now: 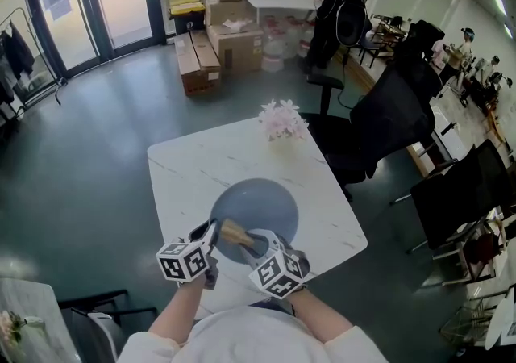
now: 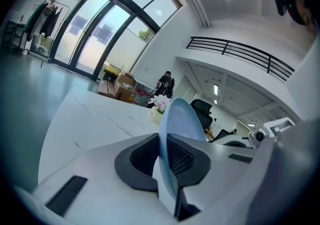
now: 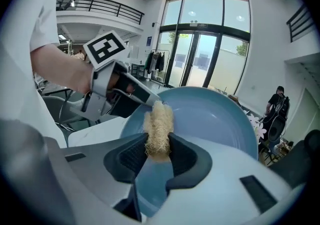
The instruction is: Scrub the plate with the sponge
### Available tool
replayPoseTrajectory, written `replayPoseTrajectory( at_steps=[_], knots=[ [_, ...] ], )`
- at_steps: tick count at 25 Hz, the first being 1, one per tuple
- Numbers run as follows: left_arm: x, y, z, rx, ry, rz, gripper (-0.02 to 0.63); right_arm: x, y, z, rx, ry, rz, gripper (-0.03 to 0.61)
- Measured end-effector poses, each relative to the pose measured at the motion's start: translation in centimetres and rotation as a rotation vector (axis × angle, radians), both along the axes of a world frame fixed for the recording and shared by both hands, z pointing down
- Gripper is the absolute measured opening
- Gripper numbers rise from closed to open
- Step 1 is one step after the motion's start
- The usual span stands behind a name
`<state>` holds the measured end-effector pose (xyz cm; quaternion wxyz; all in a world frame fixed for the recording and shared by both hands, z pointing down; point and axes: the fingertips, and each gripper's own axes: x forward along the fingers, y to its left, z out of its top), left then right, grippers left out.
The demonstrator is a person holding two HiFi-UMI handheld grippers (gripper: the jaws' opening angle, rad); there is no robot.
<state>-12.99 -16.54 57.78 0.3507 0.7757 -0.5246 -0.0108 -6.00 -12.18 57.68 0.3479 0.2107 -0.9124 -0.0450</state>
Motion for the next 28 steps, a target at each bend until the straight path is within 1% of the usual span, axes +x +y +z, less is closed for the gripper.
replayPoseTrajectory(
  at_steps=[4,6,9,13,16,20,28],
  knots=[
    [0.9,0.5,0.3,-0.005,-0.002,0.029,0.044,0.6,-2.7,-1.5,0.049,0.009,0.033,0.126],
    [1.3,0.5,0.3,-0.007,0.001,0.038,0.044,1.5,-4.2,-2.4,0.069,0.0,0.075,0.126],
    [1.7,0.6,0.6,-0.01,0.007,0.044,0.044,3.9,-6.4,-3.0,0.087,-0.001,0.167,0.126],
    [1.5,0.3,0.8,-0.017,0.01,0.037,0.044,8.6,-8.2,-2.5,0.072,0.014,0.314,0.126],
    [0.8,-0.2,1.0,-0.024,0.018,0.019,0.044,11.3,-8.0,-1.0,0.03,0.033,0.386,0.126],
    [0.0,-0.9,1.5,-0.038,0.038,-0.01,0.044,12.9,-6.6,0.8,-0.022,0.023,0.425,0.126],
    [-0.5,-2.2,2.8,-0.074,0.087,-0.038,0.044,12.6,-5.0,1.9,-0.055,-0.02,0.436,0.126]
  ],
)
